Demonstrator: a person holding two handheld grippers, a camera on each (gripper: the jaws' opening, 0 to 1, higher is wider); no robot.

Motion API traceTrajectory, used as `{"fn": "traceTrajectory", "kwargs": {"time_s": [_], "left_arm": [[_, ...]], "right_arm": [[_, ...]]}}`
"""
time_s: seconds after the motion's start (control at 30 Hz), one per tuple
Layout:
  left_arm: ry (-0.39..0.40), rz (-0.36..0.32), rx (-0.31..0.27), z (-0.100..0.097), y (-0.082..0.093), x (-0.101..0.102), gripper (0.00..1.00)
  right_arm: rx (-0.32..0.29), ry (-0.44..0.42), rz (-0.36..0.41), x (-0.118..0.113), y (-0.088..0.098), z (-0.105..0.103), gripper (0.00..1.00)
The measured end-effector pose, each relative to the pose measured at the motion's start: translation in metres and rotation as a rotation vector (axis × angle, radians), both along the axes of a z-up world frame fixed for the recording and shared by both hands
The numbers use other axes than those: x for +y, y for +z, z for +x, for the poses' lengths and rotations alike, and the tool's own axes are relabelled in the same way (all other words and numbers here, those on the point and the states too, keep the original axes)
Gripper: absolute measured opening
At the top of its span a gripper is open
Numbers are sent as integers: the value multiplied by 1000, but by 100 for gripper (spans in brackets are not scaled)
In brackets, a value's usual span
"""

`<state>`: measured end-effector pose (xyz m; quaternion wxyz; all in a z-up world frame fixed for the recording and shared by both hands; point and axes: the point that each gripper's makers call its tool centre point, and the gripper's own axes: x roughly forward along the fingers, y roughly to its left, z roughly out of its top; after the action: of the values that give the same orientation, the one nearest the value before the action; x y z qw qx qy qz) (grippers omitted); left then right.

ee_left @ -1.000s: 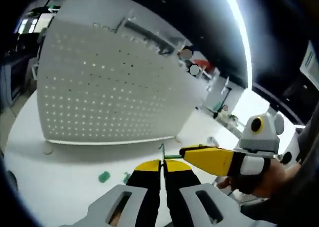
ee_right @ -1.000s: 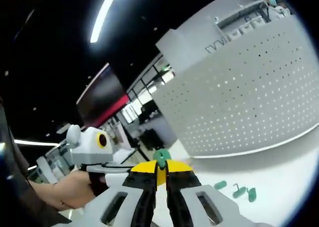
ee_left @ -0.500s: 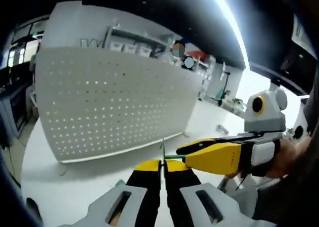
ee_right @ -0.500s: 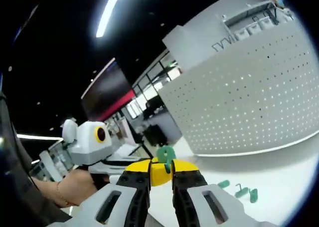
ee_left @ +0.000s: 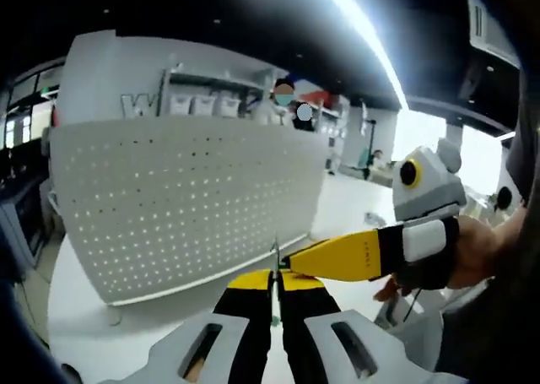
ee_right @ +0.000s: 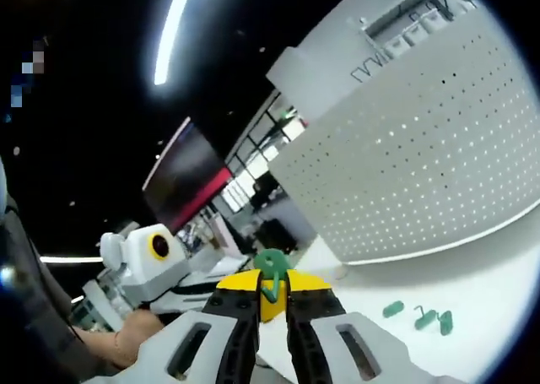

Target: Insert the hook assembly into the mounting plate slot until the hook locks in place.

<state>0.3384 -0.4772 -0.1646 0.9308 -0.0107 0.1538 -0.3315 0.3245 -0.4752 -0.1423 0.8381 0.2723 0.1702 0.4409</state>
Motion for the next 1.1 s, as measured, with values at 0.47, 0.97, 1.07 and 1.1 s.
{"fn": "traceTrajectory", "kwargs": {"time_s": [0.47, 0.97, 1.07, 1.1], "left_arm": [[-18, 82, -50, -1, 1, 1, 1], [-20, 112, -55, 0, -2, -1, 2], [-27, 109, -52, -1, -5, 0, 3], [-25, 111, -60, -1, -4, 0, 4]], "right_arm": [[83, 12, 32, 0, -4, 2, 3], [44, -18, -33, -4, -8, 3, 0], [52, -19, -32, -4, -11, 3, 0], [52, -20, -30, -5, -11, 4, 0]]}}
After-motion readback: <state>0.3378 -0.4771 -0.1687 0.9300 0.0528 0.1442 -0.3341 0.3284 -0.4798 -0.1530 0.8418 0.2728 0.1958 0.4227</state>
